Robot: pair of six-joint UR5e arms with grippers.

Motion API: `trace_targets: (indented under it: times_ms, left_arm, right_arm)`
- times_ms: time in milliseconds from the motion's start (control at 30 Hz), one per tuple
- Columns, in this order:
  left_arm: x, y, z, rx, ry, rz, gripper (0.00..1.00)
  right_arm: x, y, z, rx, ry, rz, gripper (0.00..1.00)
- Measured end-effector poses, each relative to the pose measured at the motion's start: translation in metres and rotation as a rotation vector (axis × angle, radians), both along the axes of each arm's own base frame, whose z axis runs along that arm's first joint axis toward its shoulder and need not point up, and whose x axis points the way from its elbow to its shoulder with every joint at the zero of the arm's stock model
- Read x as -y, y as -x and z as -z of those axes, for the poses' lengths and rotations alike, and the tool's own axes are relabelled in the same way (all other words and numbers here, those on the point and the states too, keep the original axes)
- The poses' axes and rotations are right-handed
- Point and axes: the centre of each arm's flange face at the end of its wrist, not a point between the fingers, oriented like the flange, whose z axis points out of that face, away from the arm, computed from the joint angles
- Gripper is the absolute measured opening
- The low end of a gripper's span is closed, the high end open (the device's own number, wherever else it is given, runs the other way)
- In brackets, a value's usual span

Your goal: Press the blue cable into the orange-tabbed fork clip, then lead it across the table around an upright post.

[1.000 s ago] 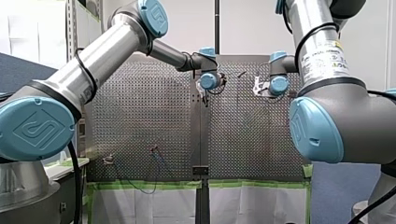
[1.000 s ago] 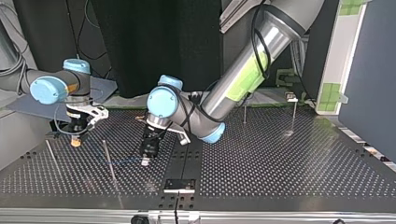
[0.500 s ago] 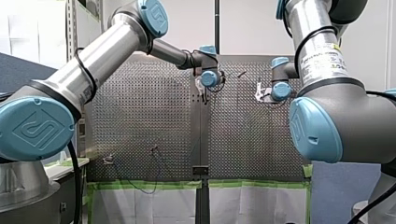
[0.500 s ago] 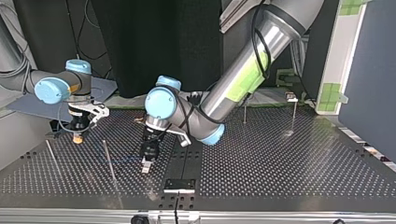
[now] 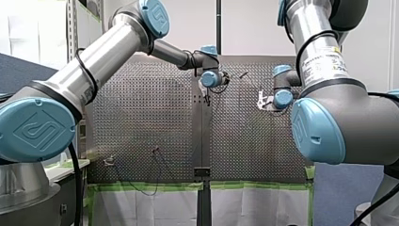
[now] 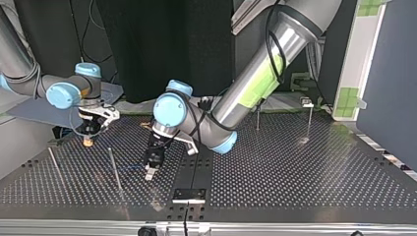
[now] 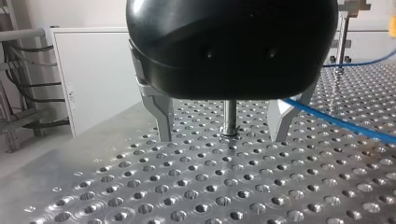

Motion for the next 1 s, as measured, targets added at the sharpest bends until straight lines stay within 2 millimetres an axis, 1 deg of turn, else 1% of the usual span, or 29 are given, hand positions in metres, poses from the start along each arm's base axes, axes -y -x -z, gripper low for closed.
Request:
trace_targets:
  times_ms: [200,400,633,767,933,1000]
  left_arm:
    - [-0.002,-0.003,0.0,-0.012,0.024,0.021,1.0]
    - [-0.005,-0.005,0.001,-0.02,0.031,0.023,1.0]
    - [-0.008,-0.007,0.002,-0.028,0.031,0.017,1.0]
    - [-0.01,-0.009,0.003,-0.037,0.036,0.016,1.0]
    - [-0.009,-0.011,0.012,-0.057,0.038,0.027,1.0]
    - [-0.009,-0.011,0.016,-0.064,0.035,0.031,1.0]
  right_arm:
    - [0.0,0.0,0.014,0.009,-0.004,0.002,0.0]
    - [0.003,0.004,0.04,0.014,-0.029,0.02,0.0]
    - [0.012,0.012,0.08,0.047,-0.049,0.06,0.0]
    - [0.011,0.017,0.106,0.052,-0.074,0.082,0.0]
    - [0.009,0.022,0.14,0.064,-0.097,0.099,0.0]
    - [0.009,0.024,0.15,0.063,-0.104,0.107,0.0]
